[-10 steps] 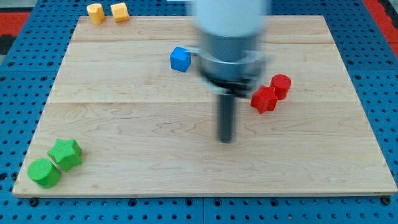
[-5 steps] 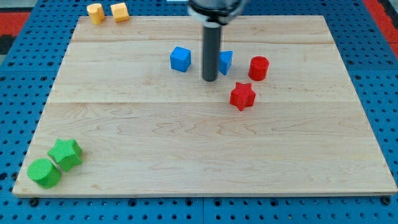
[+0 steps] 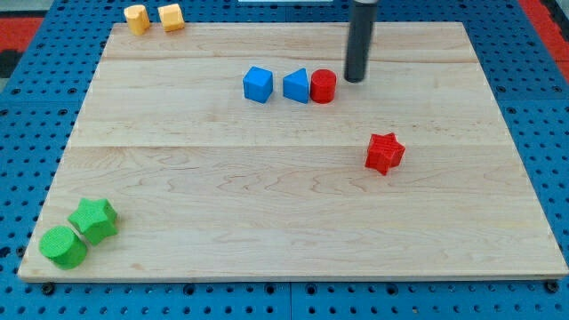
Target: Push the red blocks towards the yellow blocks
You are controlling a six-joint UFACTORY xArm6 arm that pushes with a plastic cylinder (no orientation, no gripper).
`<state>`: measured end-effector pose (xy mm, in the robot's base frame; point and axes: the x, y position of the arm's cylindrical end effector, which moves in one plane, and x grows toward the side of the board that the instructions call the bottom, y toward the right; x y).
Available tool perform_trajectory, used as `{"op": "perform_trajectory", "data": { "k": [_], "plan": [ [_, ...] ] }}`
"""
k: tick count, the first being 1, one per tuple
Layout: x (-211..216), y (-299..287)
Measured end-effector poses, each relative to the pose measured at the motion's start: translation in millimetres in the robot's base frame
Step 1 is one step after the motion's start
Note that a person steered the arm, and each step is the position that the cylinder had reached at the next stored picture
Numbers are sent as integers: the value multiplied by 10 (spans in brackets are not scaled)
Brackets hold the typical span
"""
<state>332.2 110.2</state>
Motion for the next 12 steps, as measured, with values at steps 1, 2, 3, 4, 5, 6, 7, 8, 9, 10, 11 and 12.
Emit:
{"op": "perform_trajectory", "data": {
  "k": [1, 2, 3, 4, 5, 6, 7, 8, 9, 10, 11, 12],
  "plan": [
    [211, -279],
    [-375, -1169],
    [-668, -1578],
    [-749, -1855],
    [-1079, -2738],
    [-1207, -3071],
    [-697, -2429],
    [-470, -1368],
    [-387, -163],
    [389, 938],
    [1140, 840],
    [1463, 153]
  ]
}}
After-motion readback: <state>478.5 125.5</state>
